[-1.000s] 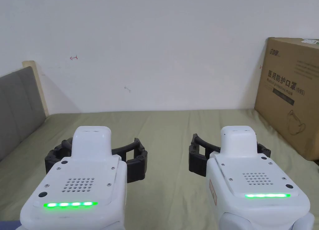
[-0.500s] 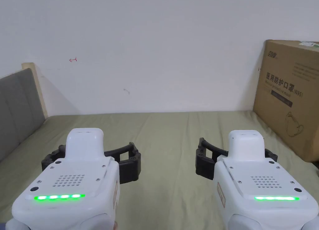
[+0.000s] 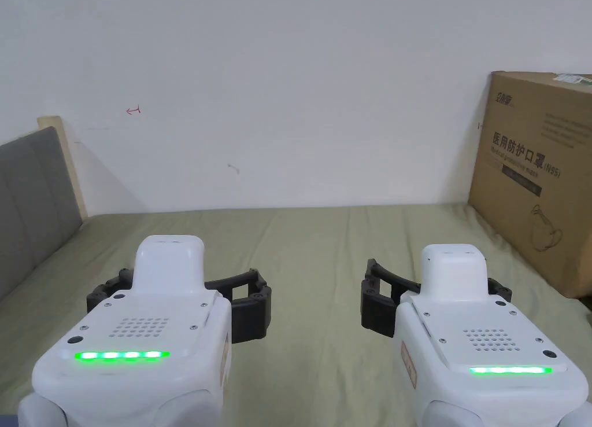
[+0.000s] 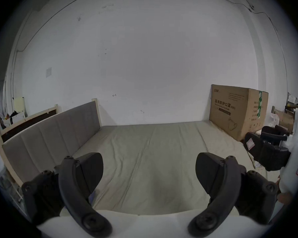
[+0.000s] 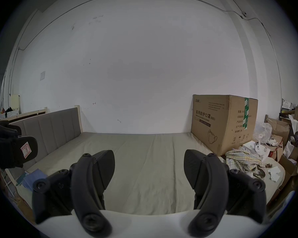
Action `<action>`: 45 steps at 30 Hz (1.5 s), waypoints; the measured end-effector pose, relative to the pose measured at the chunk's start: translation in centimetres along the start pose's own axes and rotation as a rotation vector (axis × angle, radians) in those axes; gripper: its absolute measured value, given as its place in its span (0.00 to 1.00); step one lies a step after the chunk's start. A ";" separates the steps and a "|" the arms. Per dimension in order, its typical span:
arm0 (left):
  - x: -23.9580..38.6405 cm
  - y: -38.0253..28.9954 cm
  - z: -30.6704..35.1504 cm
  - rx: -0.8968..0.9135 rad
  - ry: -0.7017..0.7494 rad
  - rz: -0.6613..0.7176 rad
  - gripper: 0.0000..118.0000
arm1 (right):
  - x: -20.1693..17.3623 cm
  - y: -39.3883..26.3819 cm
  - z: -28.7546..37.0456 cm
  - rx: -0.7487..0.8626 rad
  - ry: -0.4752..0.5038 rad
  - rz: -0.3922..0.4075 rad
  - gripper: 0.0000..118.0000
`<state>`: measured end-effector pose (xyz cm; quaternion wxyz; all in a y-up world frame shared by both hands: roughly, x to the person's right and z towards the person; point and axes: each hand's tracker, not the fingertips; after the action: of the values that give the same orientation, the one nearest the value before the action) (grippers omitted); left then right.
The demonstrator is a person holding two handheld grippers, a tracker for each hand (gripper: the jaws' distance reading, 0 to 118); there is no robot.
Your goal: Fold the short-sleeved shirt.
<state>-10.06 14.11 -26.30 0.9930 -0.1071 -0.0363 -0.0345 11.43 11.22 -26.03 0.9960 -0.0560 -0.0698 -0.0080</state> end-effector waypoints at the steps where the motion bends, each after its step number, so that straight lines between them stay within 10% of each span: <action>1: 0.1 -0.1 0.1 0.008 -0.006 -0.016 0.94 | 0.0 0.0 0.1 0.001 -0.001 -0.001 0.76; 45: 0.3 -0.7 0.7 0.058 0.008 -0.031 0.94 | 0.6 -0.7 -0.2 -0.030 -0.012 0.010 0.76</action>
<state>-9.84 13.54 -25.46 0.9951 -0.0777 -0.0351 -0.0492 12.07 10.53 -26.05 0.9946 -0.0712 -0.0753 -0.0038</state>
